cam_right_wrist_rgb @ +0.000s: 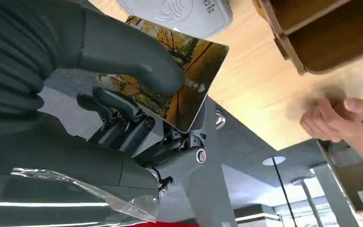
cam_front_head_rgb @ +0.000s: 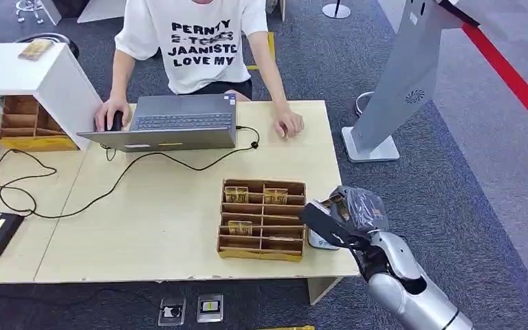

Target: Pass the card to the sensor for recognition and then transmit it.

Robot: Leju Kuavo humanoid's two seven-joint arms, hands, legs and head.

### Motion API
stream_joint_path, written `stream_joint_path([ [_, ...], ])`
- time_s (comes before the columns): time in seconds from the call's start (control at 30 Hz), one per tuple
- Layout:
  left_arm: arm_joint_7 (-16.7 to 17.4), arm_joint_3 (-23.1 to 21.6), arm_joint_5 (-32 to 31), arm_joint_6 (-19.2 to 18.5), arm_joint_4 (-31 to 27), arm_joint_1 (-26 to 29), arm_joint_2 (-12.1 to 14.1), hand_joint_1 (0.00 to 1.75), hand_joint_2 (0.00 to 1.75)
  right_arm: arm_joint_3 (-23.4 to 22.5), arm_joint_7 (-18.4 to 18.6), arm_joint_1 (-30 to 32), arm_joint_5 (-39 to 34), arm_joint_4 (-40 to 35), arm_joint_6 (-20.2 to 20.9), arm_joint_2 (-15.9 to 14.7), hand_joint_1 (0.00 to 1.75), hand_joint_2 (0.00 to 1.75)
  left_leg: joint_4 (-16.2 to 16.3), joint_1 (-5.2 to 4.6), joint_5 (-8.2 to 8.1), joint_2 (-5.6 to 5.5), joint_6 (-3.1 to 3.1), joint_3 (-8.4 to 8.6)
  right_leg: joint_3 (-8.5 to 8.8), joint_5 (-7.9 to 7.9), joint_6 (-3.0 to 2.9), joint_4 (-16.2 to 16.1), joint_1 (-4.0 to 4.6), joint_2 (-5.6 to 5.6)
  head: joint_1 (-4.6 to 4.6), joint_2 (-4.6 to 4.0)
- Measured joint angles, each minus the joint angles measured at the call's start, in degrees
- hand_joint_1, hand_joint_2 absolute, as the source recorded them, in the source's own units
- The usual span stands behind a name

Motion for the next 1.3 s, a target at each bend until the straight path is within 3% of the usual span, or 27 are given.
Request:
stream_joint_path([
  [0.9, 0.0, 0.0, -0.1, 0.4, 0.0, 0.0, 0.0, 0.0, 0.0, 0.9, 1.3, -0.7, -2.2, 6.6, 0.7, -1.1, 1.75, 1.75, 0.0, 0.0, 0.0, 0.0, 0.0, 0.02, -0.01, 0.0, 0.0, 0.0, 0.0, 0.02, 0.0, 0.0],
  [1.3, 0.0, 0.0, -0.7, 0.1, 0.0, 0.0, 0.0, 0.0, 0.0, 1.0, -1.5, -0.7, -6.9, 8.7, 1.1, -0.9, 1.75, 1.75, 0.0, 0.0, 0.0, 0.0, 0.0, 0.01, 0.0, 0.0, 0.0, 0.0, 0.0, 0.01, 0.0, 0.0],
])
